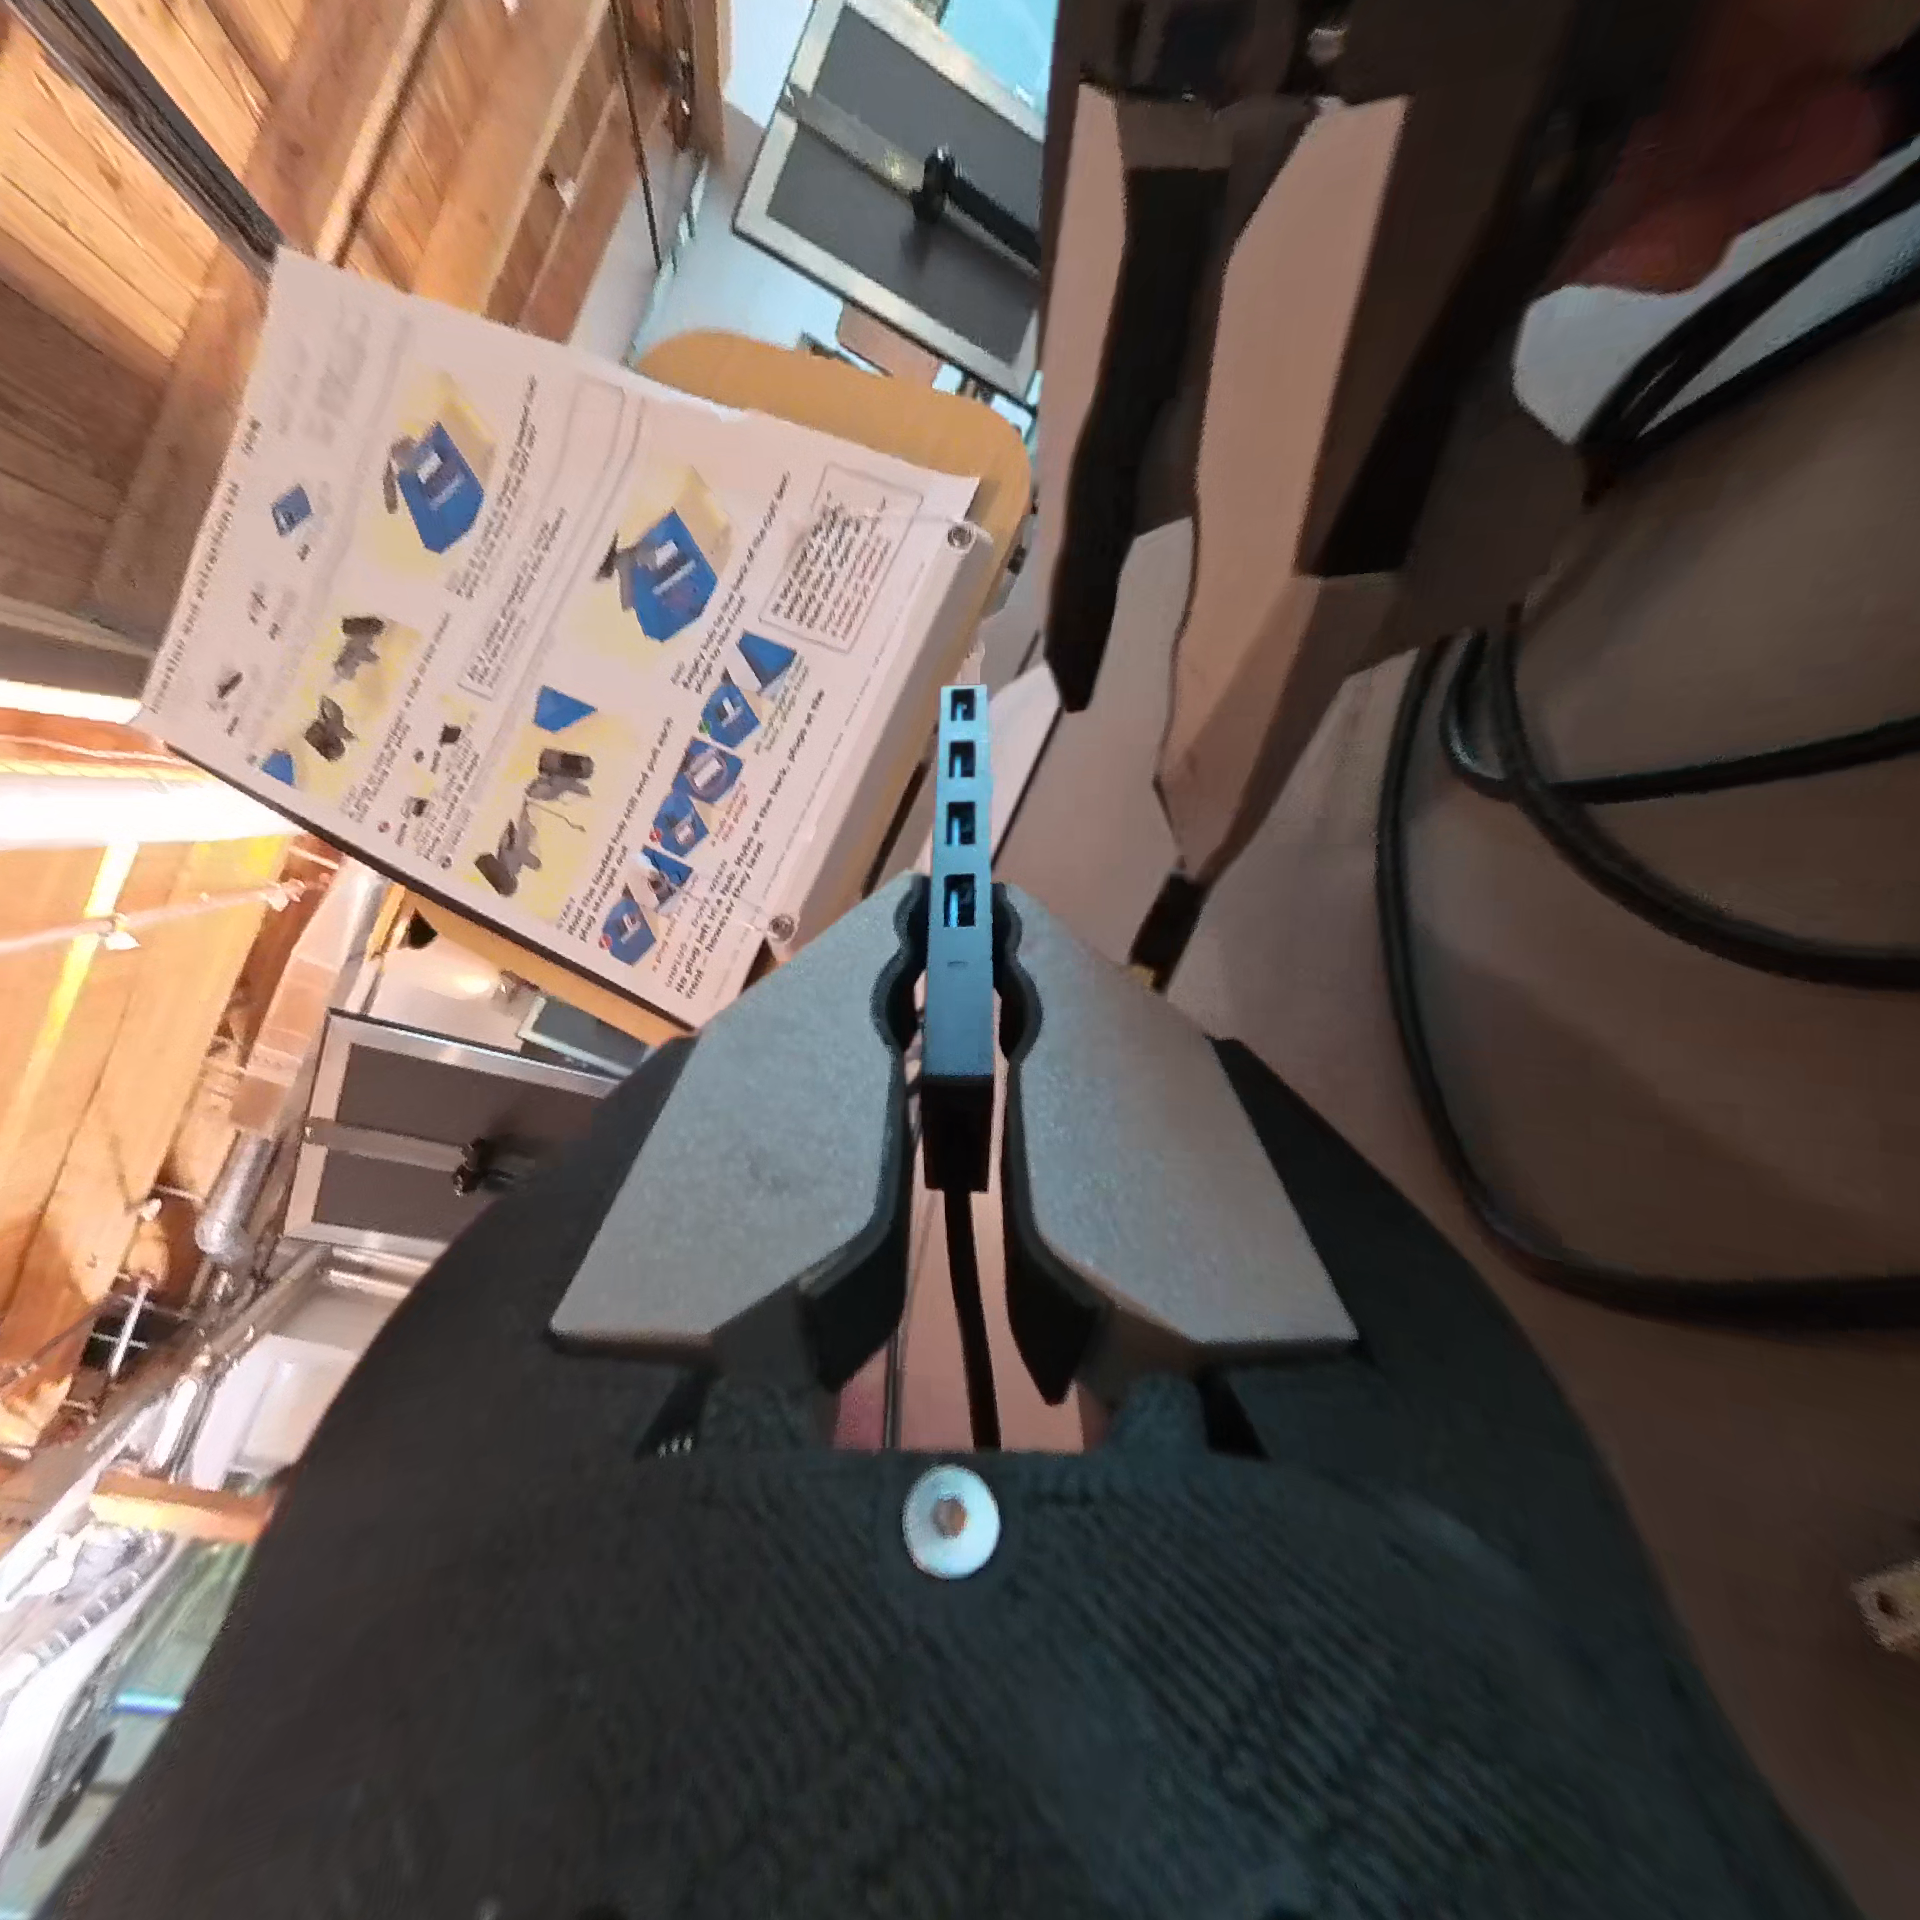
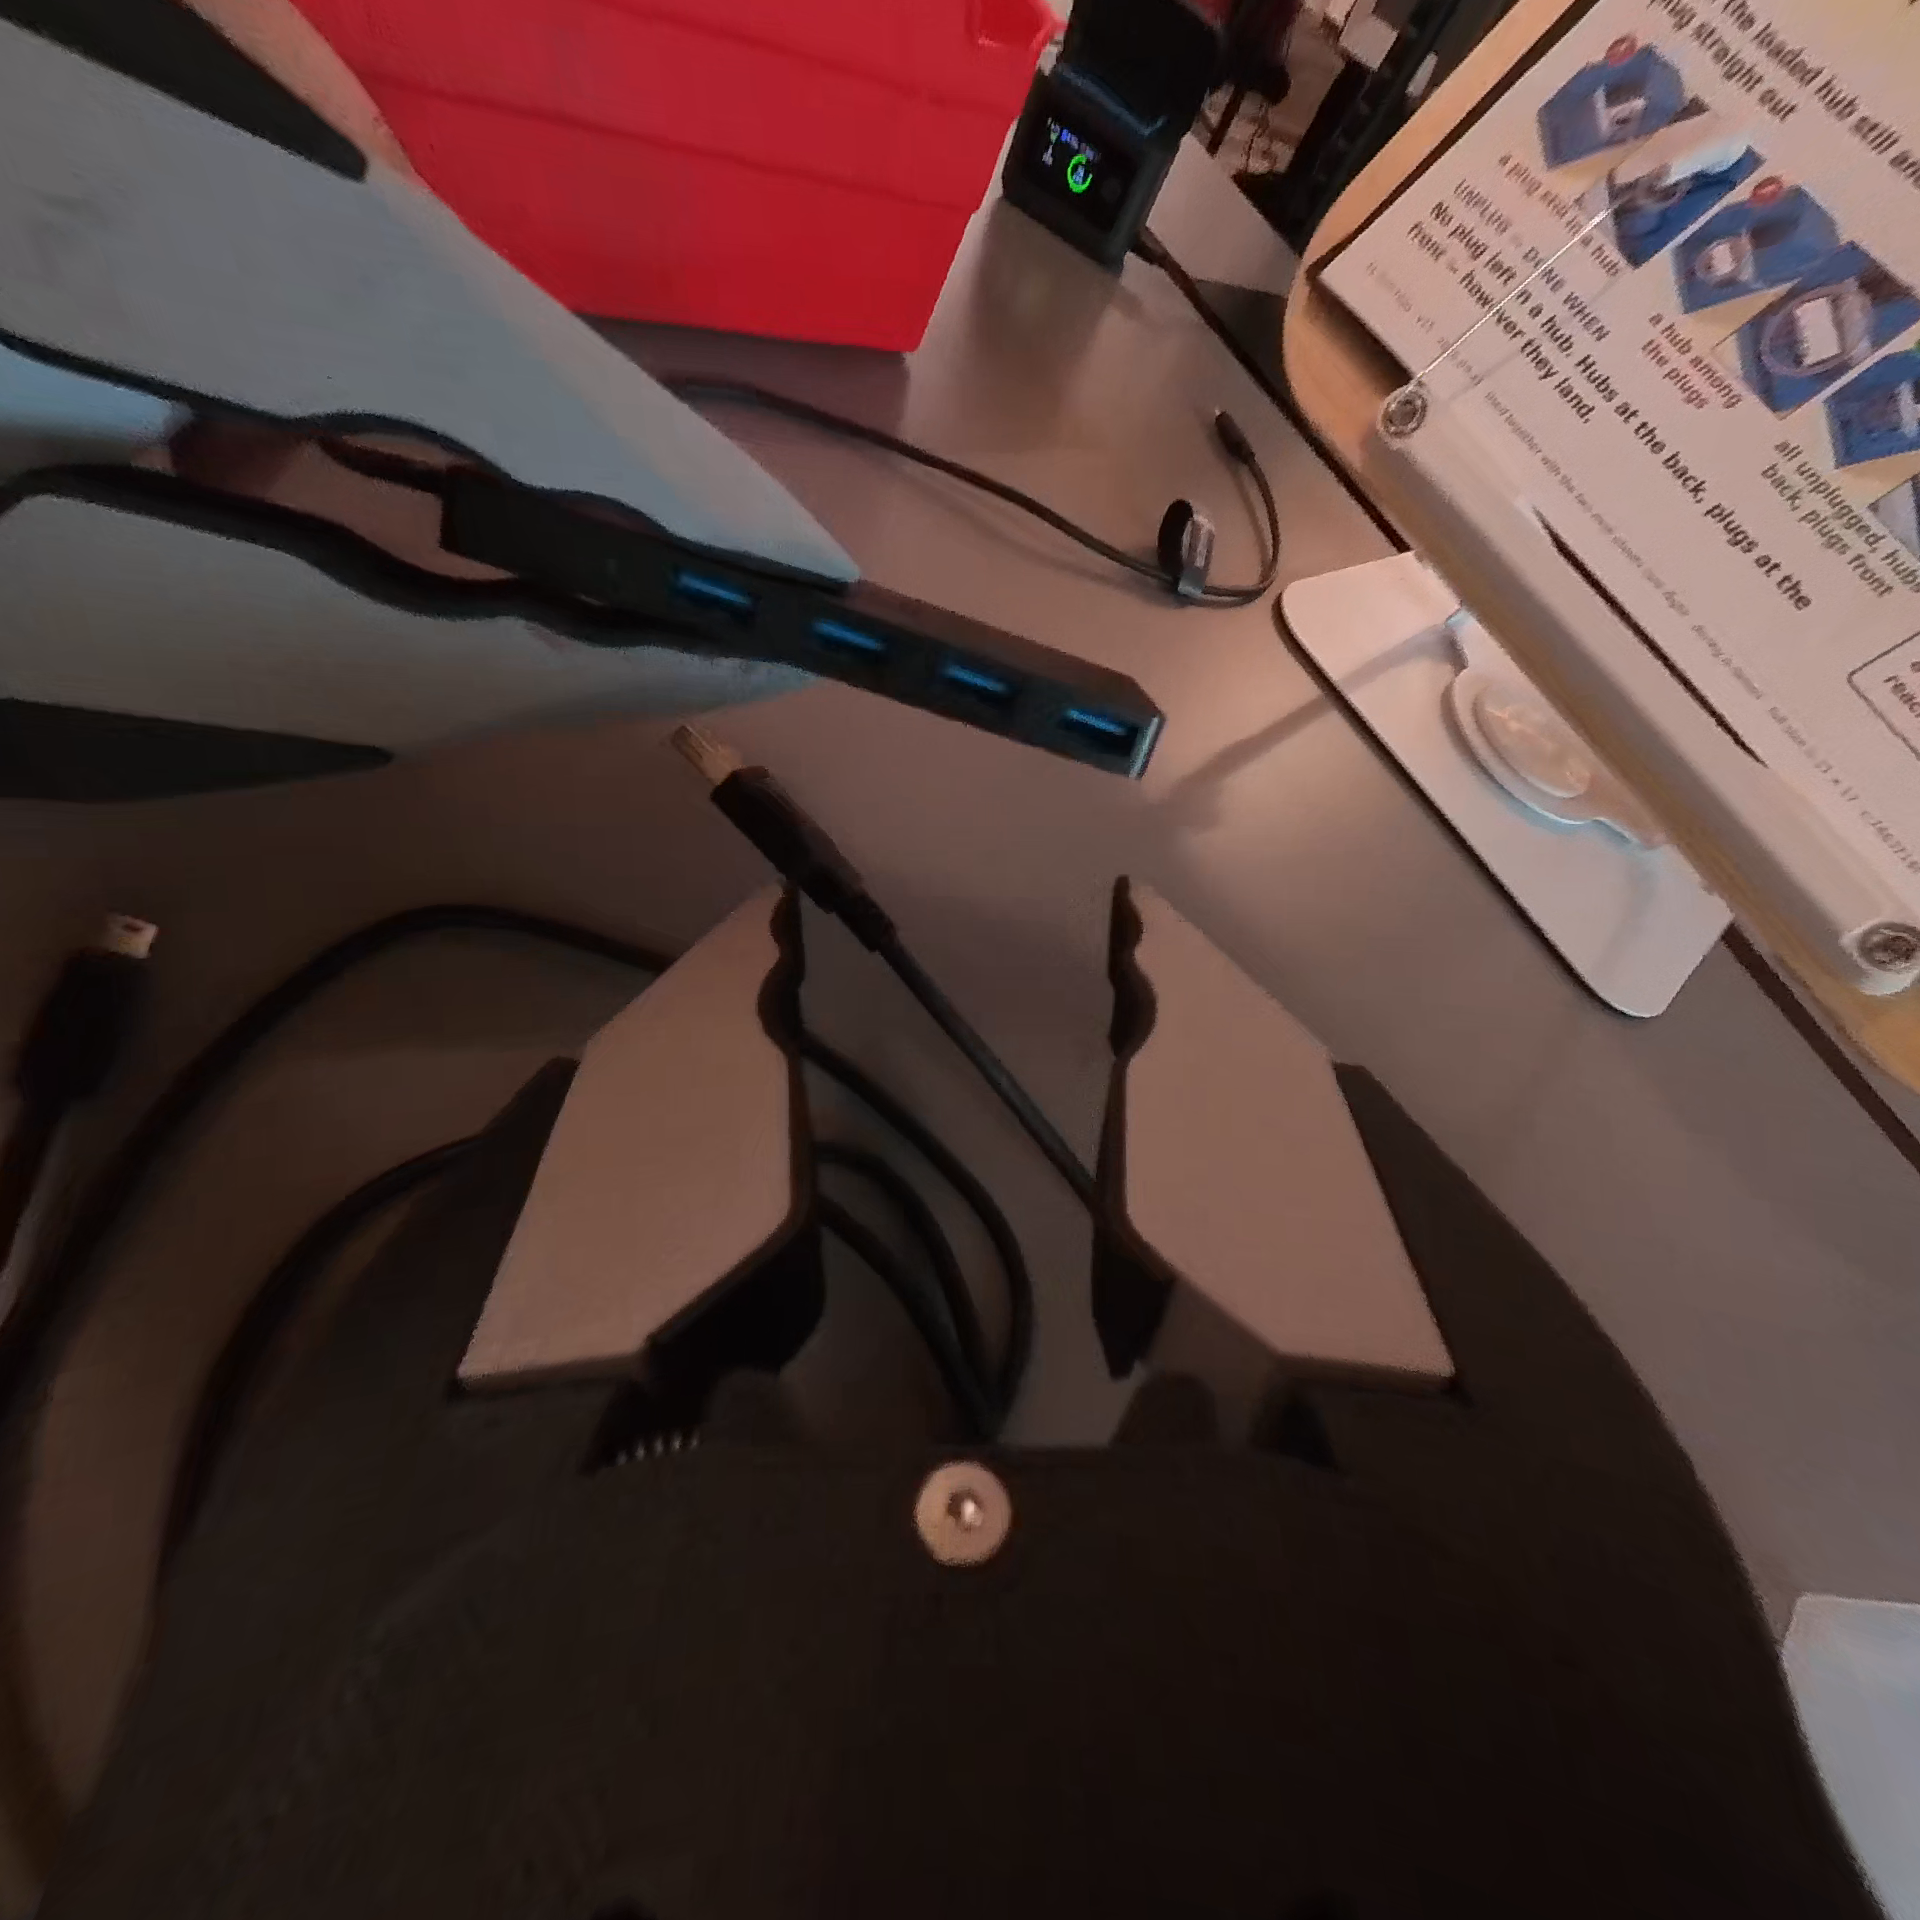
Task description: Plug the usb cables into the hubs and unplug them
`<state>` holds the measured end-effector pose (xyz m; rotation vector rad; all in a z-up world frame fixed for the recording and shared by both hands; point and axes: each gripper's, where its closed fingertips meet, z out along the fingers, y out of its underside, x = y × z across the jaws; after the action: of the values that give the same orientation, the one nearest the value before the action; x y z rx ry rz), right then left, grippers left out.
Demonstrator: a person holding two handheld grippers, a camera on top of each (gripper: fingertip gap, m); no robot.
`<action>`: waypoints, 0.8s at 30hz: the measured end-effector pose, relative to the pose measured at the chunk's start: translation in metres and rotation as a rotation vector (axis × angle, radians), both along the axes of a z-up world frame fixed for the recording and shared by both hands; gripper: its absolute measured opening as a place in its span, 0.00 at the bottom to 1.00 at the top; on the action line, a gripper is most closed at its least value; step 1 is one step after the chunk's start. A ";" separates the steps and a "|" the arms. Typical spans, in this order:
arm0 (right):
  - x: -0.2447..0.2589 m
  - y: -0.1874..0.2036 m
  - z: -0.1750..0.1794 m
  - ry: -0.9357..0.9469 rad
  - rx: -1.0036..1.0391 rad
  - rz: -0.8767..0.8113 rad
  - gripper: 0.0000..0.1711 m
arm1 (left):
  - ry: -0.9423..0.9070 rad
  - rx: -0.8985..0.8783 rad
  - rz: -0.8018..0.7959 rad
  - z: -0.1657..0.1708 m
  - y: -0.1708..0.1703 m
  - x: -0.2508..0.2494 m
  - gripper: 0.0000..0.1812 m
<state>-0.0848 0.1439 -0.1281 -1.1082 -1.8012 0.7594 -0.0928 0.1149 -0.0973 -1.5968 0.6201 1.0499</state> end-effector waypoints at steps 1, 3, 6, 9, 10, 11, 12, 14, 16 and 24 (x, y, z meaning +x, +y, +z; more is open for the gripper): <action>0.001 -0.002 0.006 0.029 -0.003 0.011 0.33 | 0.003 0.008 -0.006 0.002 0.000 0.001 0.05; 0.003 -0.007 0.014 0.073 -0.004 0.042 0.32 | -0.015 0.012 -0.020 0.002 0.000 0.003 0.05; 0.005 -0.011 0.017 0.091 0.016 0.057 0.32 | -0.057 0.029 -0.089 0.005 -0.002 0.012 0.05; 0.005 -0.013 0.017 0.094 0.022 0.069 0.33 | -0.088 0.063 -0.144 0.012 -0.004 0.019 0.05; 0.005 -0.013 0.017 0.096 0.028 0.068 0.33 | -0.101 0.077 -0.167 0.015 -0.006 0.023 0.05; 0.005 -0.012 0.018 0.101 0.039 0.062 0.34 | -0.116 0.083 -0.195 0.016 -0.006 0.026 0.05; 0.005 -0.010 0.019 0.108 0.051 0.055 0.33 | -0.127 0.088 -0.208 0.017 -0.007 0.027 0.05; 0.006 -0.007 0.021 0.123 0.076 0.042 0.30 | -0.152 0.083 -0.215 0.016 -0.007 0.025 0.05; 0.005 0.006 0.024 0.141 0.115 -0.031 0.27 | -0.186 0.055 -0.212 0.012 -0.007 0.023 0.05; 0.010 -0.004 0.026 0.153 0.150 0.035 0.25 | -0.154 -0.025 -0.262 -0.002 -0.005 0.031 0.05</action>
<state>-0.0745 0.1401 -0.1023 -0.8992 -1.7217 0.6980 -0.0617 0.1097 -0.0991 -1.5518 0.7173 0.7218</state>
